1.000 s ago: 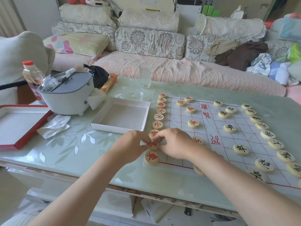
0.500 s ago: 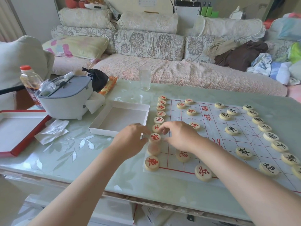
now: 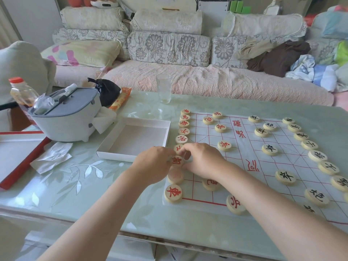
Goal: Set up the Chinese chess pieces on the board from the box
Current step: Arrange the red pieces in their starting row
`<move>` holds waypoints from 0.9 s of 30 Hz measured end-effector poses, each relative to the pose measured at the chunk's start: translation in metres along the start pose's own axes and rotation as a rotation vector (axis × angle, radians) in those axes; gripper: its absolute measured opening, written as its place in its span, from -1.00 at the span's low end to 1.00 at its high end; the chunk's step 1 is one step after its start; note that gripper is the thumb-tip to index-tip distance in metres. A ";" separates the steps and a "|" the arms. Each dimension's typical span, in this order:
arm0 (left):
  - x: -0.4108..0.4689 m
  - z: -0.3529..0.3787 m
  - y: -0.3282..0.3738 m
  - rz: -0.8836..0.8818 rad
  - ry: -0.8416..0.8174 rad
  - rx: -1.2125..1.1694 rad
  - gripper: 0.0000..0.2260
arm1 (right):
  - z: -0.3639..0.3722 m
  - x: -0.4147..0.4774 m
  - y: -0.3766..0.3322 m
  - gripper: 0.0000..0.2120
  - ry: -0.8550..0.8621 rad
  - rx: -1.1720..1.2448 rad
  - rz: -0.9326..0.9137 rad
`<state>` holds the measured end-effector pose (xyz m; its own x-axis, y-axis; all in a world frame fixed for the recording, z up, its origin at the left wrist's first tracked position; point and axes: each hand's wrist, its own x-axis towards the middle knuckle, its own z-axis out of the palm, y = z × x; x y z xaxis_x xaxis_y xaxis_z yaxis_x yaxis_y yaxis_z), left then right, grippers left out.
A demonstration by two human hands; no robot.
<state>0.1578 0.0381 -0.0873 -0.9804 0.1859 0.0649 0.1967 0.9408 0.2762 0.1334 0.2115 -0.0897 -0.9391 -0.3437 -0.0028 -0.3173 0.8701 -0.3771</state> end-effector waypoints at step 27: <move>0.033 -0.001 -0.010 0.092 0.180 0.004 -0.66 | -0.012 0.042 0.019 -0.67 -0.048 0.014 0.059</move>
<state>0.1235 0.0343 -0.0871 -0.9405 0.2181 0.2607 0.2854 0.9233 0.2571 0.0862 0.2178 -0.0860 -0.9486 -0.3087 -0.0702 -0.2591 0.8844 -0.3881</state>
